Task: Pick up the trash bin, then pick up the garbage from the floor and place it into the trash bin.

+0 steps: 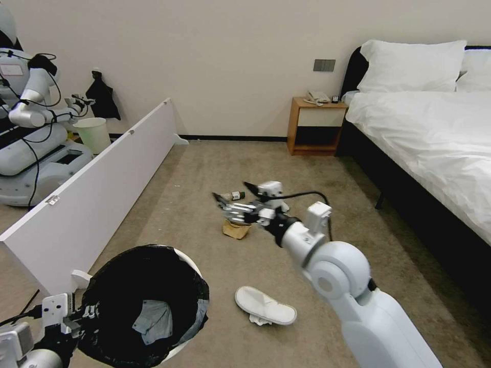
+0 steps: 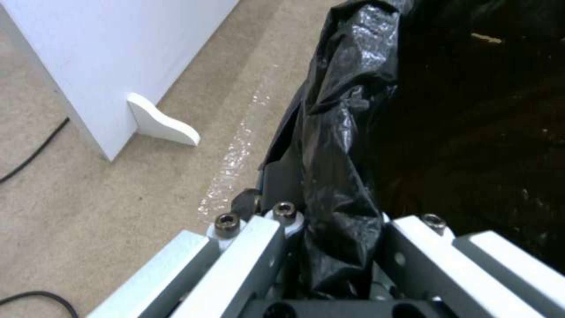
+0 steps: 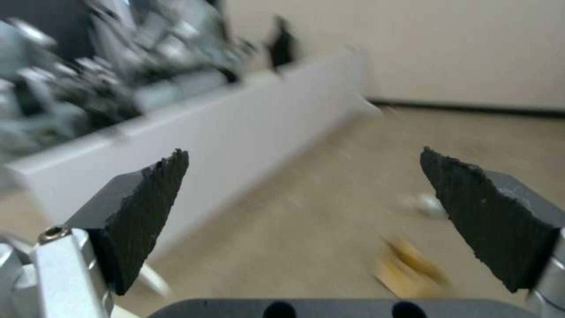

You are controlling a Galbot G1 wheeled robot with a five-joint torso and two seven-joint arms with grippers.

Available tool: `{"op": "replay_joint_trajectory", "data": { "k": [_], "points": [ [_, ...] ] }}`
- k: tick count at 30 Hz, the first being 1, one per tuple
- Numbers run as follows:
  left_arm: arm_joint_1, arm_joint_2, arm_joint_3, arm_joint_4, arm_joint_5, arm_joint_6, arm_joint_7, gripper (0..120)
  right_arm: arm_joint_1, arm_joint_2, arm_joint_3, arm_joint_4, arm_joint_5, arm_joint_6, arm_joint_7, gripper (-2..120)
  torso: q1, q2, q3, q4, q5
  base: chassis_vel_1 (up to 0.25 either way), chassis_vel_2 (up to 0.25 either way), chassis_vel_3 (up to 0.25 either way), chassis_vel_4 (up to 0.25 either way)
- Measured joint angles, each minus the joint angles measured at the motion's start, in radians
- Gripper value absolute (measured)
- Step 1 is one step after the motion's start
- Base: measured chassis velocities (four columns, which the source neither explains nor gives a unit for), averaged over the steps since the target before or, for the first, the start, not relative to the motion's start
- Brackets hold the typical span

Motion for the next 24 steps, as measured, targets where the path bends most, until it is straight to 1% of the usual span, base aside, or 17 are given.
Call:
{"op": "replay_joint_trajectory", "data": {
  "k": [1, 2, 3, 4, 5, 6, 8, 10, 12, 13, 14, 17, 20, 23, 24],
  "points": [
    [-0.004, 0.000, 0.001, 0.001, 0.000, 0.000, 0.001, 3, -0.038, -0.028, 0.032, -0.001, -0.022, -0.009, -0.003, 100, 0.000, 0.000, 0.000, 0.0001, 0.0002, 0.000, 0.000, 0.000, 0.000],
    [-0.005, 0.000, 0.002, 0.002, 0.000, 0.000, 0.001, 3, -0.047, -0.036, 0.039, -0.001, -0.027, -0.011, -0.004, 100, 0.000, 0.000, 0.000, 0.0000, 0.0001, 0.000, 0.000, 0.000, 0.000],
    [-0.014, 0.000, 0.012, 0.006, 0.000, 0.000, 0.002, 3, -0.149, -0.134, 0.103, -0.004, -0.070, -0.024, -0.016, 100, 0.000, 0.000, 0.000, -0.0006, 0.0001, 0.000, 0.000, 0.000, 0.000],
    [-0.014, 0.000, 0.012, 0.006, 0.000, 0.000, 0.002, 3, -0.149, -0.134, 0.103, -0.004, -0.070, -0.024, -0.016, 100, 0.000, 0.000, 0.000, -0.0006, 0.0001, 0.000, 0.000, 0.000, 0.000],
    [-0.022, 0.000, 0.015, 0.008, 0.001, 0.000, 0.002, 3, -0.203, -0.171, 0.130, -0.008, -0.092, -0.024, -0.029, 100, 0.000, 0.000, 0.000, -0.0003, -0.0002, 0.000, 0.000, 0.000, 0.000],
    [-0.022, 0.000, 0.015, 0.008, 0.001, 0.000, 0.002, 3, -0.203, -0.171, 0.130, -0.008, -0.092, -0.024, -0.029, 100, 0.000, 0.000, 0.000, -0.0003, -0.0002, 0.000, 0.000, 0.000, 0.000],
    [-0.027, 0.002, 0.021, 0.009, 0.001, 0.000, 0.002, 3, -0.298, -0.217, 0.167, -0.018, -0.119, -0.018, -0.053, 100, 0.000, 0.000, 0.000, -0.0003, -0.0002, 0.000, 0.000, 0.000, 0.000],
    [-0.027, 0.003, 0.023, 0.009, 0.002, 0.000, 0.002, 3, -0.316, -0.223, 0.172, -0.022, -0.125, -0.016, -0.057, 100, 0.000, 0.000, 0.000, -0.0002, -0.0001, 0.000, 0.000, 0.000, 0.000],
    [-0.027, 0.003, 0.029, 0.006, 0.004, 0.000, 0.002, 3, -0.384, -0.243, 0.189, -0.044, -0.163, -0.001, -0.077, 100, 0.000, 0.000, 0.000, 0.0000, -0.0003, 0.000, 0.000, 0.000, 0.000],
    [-0.027, 0.003, 0.029, 0.006, 0.004, 0.000, 0.002, 3, -0.384, -0.243, 0.189, -0.044, -0.163, -0.001, -0.077, 100, 0.000, 0.000, 0.000, 0.0000, -0.0003, 0.000, 0.000, 0.000, 0.000],
    [-0.027, 0.003, 0.032, 0.004, 0.005, 0.000, 0.002, 3, -0.412, -0.245, 0.195, -0.056, -0.181, 0.006, -0.082, 100, 0.000, 0.000, 0.000, 0.0000, -0.0002, 0.000, 0.000, 0.000, 0.000],
    [-0.025, 0.003, 0.035, 0.002, 0.007, 0.000, 0.002, 3, -0.444, -0.242, 0.199, -0.083, -0.212, 0.018, -0.088, 100, 0.000, 0.000, 0.000, -0.0001, -0.0003, 0.000, 0.000, 0.000, 0.000],
    [-0.024, 0.003, 0.035, 0.002, 0.007, 0.000, 0.002, 3, -0.451, -0.240, 0.199, -0.091, -0.215, 0.021, -0.088, 100, 0.000, 0.000, 0.000, -0.0002, -0.0003, 0.000, 0.000, 0.000, 0.000],
    [-0.018, 0.005, 0.035, 0.000, 0.008, 0.000, 0.003, 3, -0.480, -0.185, 0.210, -0.152, -0.157, 0.035, -0.053, 100, 0.000, 0.000, 0.000, -0.0002, -0.0001, 0.000, 0.000, 0.000, 0.000],
    [-0.018, 0.005, 0.035, 0.000, 0.008, 0.000, 0.003, 3, -0.480, -0.185, 0.210, -0.152, -0.157, 0.035, -0.053, 100, 0.000, 0.000, 0.000, -0.0002, -0.0001, 0.000, 0.000, 0.000, 0.000]
  ]
}}
